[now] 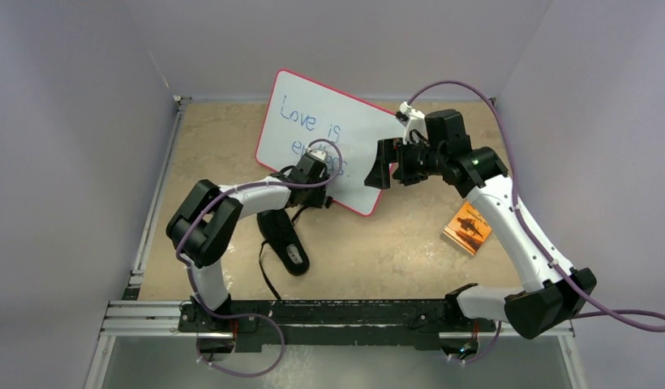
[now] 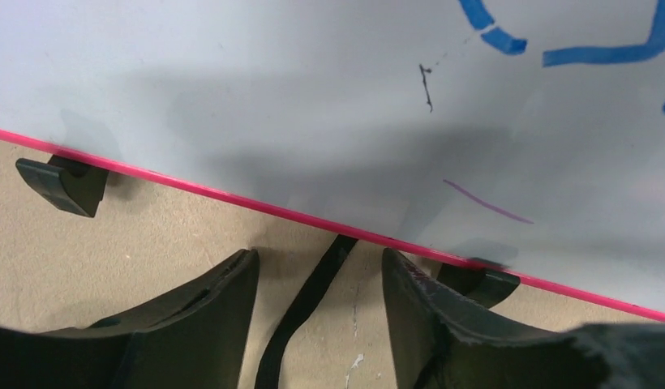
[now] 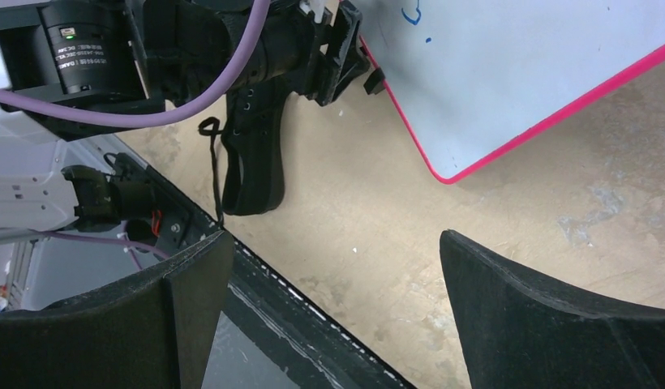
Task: Tie the shoes
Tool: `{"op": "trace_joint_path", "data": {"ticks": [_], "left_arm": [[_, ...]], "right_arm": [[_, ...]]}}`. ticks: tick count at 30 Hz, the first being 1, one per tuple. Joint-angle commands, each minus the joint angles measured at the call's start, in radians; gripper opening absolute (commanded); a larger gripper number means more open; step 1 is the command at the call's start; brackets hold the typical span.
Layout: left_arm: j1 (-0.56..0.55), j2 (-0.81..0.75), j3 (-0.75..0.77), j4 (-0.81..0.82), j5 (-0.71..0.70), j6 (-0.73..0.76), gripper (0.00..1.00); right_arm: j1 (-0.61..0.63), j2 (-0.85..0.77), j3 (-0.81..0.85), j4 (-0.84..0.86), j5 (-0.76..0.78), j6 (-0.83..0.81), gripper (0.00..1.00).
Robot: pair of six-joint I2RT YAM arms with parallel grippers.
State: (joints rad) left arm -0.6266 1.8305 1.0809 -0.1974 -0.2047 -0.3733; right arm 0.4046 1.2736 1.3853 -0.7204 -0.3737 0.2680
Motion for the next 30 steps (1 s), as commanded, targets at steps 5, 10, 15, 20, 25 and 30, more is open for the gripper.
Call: {"op": "trace_joint_path", "data": {"ticks": [5, 10, 15, 20, 25, 30], "left_arm": [[-0.034, -0.029, -0.071, -0.006, -0.006, -0.034, 0.24], [-0.106, -0.131, -0.116, -0.068, -0.023, -0.074, 0.0], [-0.117, -0.293, -0.19, -0.052, 0.042, -0.169, 0.0], [-0.117, -0.433, -0.245, -0.003, 0.112, -0.241, 0.0], [-0.117, -0.513, -0.278, 0.006, 0.141, -0.259, 0.0], [-0.116, -0.601, -0.311, 0.021, 0.137, -0.272, 0.0]], "right_arm": [[-0.005, -0.045, 0.003, 0.016, -0.05, 0.01, 0.99], [-0.005, -0.013, -0.003, 0.035, -0.071, 0.051, 0.99], [-0.006, 0.051, -0.005, 0.073, -0.116, 0.099, 0.99], [-0.005, 0.088, -0.057, 0.162, -0.134, 0.276, 0.92], [0.003, 0.16, -0.08, 0.184, -0.124, 0.449, 0.77], [0.057, 0.208, -0.081, 0.214, -0.021, 0.599, 0.77]]}}
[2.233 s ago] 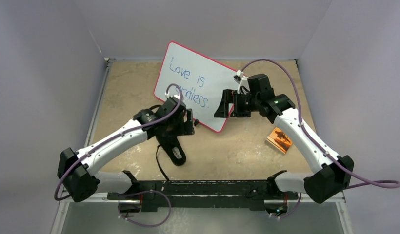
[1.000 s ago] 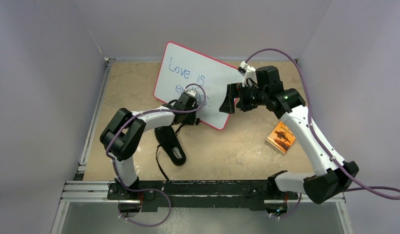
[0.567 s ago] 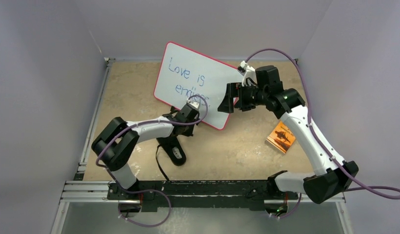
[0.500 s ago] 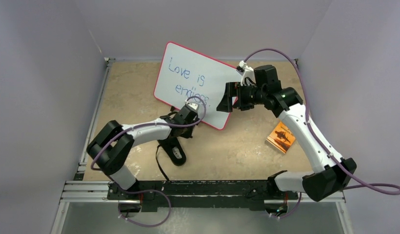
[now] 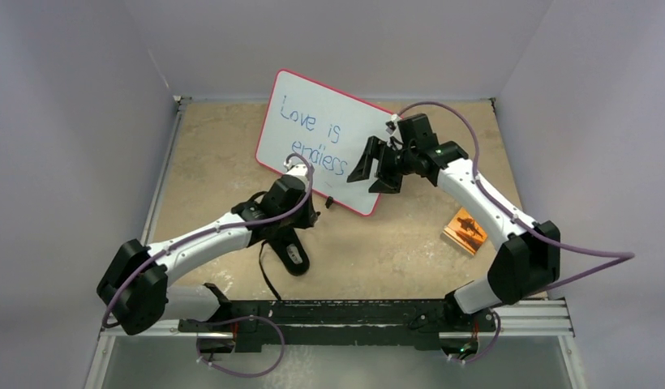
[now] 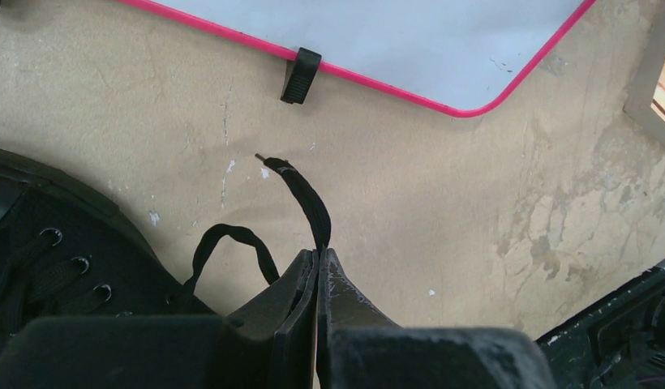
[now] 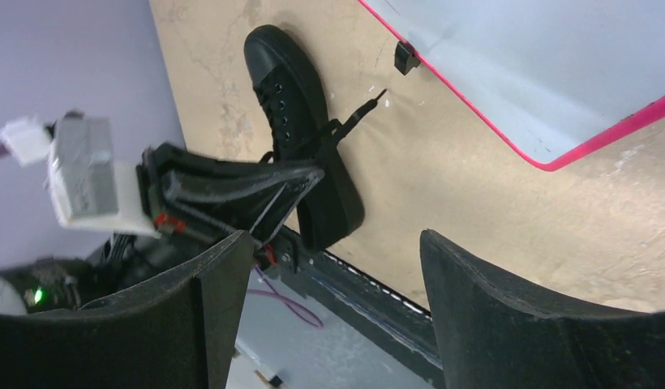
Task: Tie the shoes
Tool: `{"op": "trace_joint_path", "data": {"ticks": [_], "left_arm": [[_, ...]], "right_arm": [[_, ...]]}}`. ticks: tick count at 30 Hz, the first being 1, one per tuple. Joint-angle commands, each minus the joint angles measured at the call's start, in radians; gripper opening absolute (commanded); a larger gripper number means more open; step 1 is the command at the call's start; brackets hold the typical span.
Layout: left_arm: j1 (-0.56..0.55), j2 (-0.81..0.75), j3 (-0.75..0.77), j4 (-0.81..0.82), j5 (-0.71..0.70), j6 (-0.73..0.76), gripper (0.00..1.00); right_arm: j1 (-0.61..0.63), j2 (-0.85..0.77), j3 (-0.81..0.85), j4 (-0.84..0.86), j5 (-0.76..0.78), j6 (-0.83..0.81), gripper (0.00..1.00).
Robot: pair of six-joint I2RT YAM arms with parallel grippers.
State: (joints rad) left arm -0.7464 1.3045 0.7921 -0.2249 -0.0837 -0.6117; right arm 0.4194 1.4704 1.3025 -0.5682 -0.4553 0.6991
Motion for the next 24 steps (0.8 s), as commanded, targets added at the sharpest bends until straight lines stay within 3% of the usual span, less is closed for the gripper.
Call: {"op": "trace_joint_path", "data": {"ticks": [1, 12, 17, 24], "left_arm": [[0.004, -0.085, -0.023, 0.047, 0.019, -0.035, 0.0], [0.004, -0.157, 0.028, -0.019, 0.033, -0.026, 0.0], [0.003, -0.174, 0.051, -0.065, 0.03, -0.012, 0.0], [0.004, -0.198, 0.044, -0.067, 0.031, -0.01, 0.0]], "right_arm": [[0.058, 0.023, 0.003, 0.072, 0.077, 0.193, 0.77], [0.221, 0.162, 0.009, 0.094, 0.247, 0.472, 0.77], [0.247, 0.227, 0.01, 0.122, 0.24, 0.59, 0.7], [0.301, 0.319, 0.087, 0.156, 0.2, 0.648, 0.67]]}}
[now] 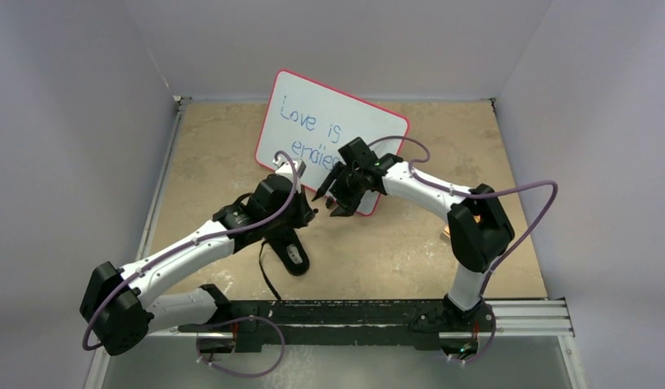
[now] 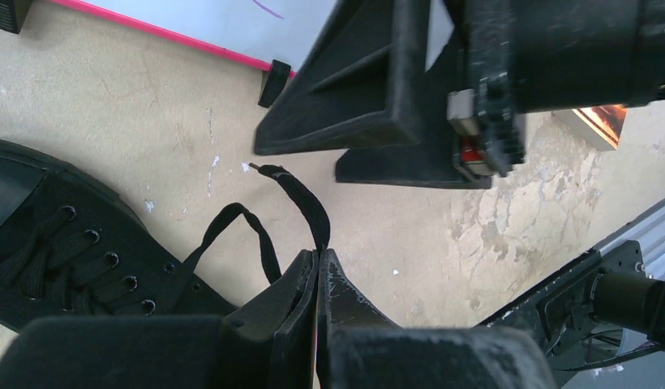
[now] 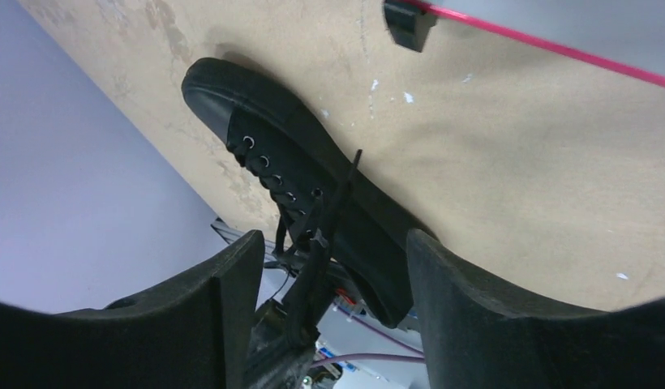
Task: Tie the shoes
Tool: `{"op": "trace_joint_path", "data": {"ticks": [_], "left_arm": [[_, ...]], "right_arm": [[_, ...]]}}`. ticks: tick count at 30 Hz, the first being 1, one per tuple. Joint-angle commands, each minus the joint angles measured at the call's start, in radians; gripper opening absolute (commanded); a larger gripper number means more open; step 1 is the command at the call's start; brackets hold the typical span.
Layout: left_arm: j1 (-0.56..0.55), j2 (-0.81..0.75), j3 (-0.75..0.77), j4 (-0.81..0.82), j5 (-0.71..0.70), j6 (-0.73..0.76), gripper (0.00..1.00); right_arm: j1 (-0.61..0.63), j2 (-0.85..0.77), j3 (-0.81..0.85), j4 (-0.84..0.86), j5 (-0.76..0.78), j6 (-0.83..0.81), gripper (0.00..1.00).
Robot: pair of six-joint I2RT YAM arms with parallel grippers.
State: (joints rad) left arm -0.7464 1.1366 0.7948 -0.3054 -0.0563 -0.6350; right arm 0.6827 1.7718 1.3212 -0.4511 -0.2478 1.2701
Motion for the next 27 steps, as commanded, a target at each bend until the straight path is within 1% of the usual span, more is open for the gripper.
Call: {"op": "trace_joint_path", "data": {"ticks": [1, 3, 7, 9, 12, 13, 14, 15, 17, 18, 19, 22, 23, 25, 27], "left_arm": [[0.004, -0.027, 0.042, 0.018, 0.005, 0.013, 0.0], [0.004, -0.018, 0.045, 0.026, 0.012, 0.012, 0.0], [0.005, -0.013, 0.051, 0.033, 0.014, 0.003, 0.0], [0.004, -0.015, 0.051, 0.034, 0.013, -0.004, 0.0], [0.004, -0.021, 0.053, 0.018, 0.016, -0.015, 0.0], [0.004, -0.027, 0.053, 0.005, 0.013, -0.021, 0.01], [0.004, -0.037, 0.054, -0.013, 0.001, -0.032, 0.07], [0.004, -0.054, 0.056, -0.04, -0.027, -0.048, 0.17], [0.01, -0.105, 0.057, -0.086, -0.084, -0.094, 0.44], [0.021, -0.133, 0.054, -0.103, -0.103, -0.118, 0.56], [0.035, -0.16, 0.055, -0.126, -0.122, -0.144, 0.63], [0.115, -0.185, 0.081, -0.259, -0.218, -0.234, 0.77], [0.156, -0.172, 0.093, -0.301, -0.222, -0.245, 0.8], [0.249, -0.113, 0.103, -0.341, -0.175, -0.236, 0.8], [0.363, -0.044, 0.096, -0.339, -0.099, -0.217, 0.81]], "right_arm": [[0.045, 0.02, 0.07, 0.042, -0.009, 0.085, 0.63], [0.059, 0.017, 0.064, 0.052, -0.01, 0.097, 0.55], [0.078, 0.015, 0.062, 0.051, -0.018, 0.101, 0.48], [0.084, 0.006, 0.06, 0.048, -0.01, 0.092, 0.39], [0.086, -0.018, 0.064, 0.021, 0.019, 0.05, 0.2], [0.085, -0.029, 0.067, 0.008, 0.027, 0.023, 0.12], [0.085, -0.038, 0.079, -0.019, 0.035, -0.011, 0.02], [0.086, -0.044, 0.092, -0.052, 0.037, -0.044, 0.0], [0.082, -0.053, 0.128, -0.111, 0.077, -0.132, 0.0], [0.083, -0.056, 0.144, -0.138, 0.098, -0.177, 0.0], [0.083, -0.06, 0.158, -0.143, 0.104, -0.224, 0.0], [0.082, -0.069, 0.19, -0.143, 0.102, -0.331, 0.0], [0.082, -0.074, 0.192, -0.123, 0.088, -0.364, 0.0], [0.081, -0.082, 0.197, -0.09, 0.08, -0.413, 0.0], [0.082, -0.085, 0.198, -0.068, 0.053, -0.477, 0.0]]}}
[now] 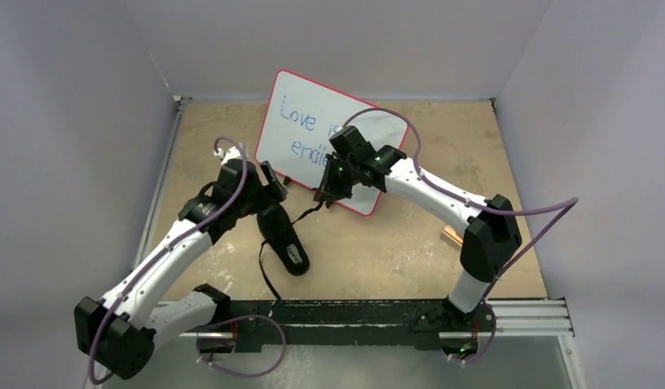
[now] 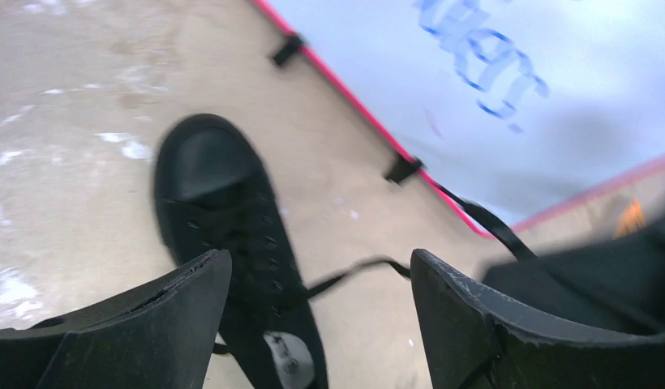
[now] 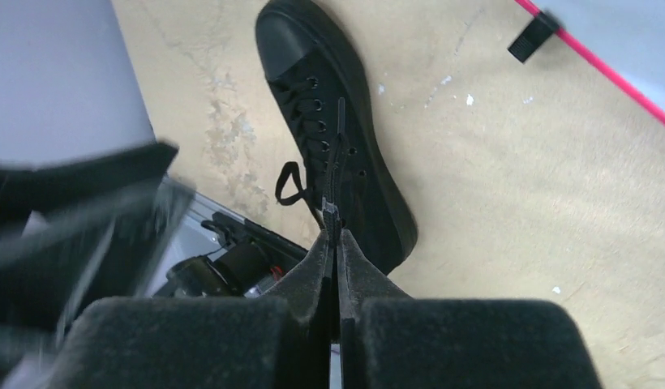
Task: Tie the shoes
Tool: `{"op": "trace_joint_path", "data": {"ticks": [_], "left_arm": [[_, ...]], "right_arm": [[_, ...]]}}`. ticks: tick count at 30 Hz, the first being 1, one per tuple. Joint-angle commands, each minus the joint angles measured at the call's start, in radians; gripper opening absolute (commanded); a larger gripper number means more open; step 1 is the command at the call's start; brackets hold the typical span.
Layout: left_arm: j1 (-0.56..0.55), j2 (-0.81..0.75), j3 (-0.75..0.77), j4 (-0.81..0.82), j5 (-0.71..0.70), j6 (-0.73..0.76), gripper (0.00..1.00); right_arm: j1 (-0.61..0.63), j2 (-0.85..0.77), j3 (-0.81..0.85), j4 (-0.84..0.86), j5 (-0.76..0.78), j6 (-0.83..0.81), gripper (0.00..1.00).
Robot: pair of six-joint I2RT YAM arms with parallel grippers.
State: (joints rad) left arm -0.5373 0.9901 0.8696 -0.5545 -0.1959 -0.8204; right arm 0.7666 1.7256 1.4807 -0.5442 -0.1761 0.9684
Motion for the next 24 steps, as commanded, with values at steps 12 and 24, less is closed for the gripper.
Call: {"op": "trace_joint_path", "data": {"ticks": [12, 24], "left_arm": [[0.379, 0.455, 0.001, 0.147, 0.366, 0.078, 0.83], [0.165, 0.434, -0.156, 0.24, 0.352, -0.072, 0.78]], "right_arm": [[-0.003, -0.122, -0.054, 0.095, -0.18, -0.435, 0.0], [-0.042, -0.208, -0.094, 0.126, -0.146, -0.453, 0.0]]}}
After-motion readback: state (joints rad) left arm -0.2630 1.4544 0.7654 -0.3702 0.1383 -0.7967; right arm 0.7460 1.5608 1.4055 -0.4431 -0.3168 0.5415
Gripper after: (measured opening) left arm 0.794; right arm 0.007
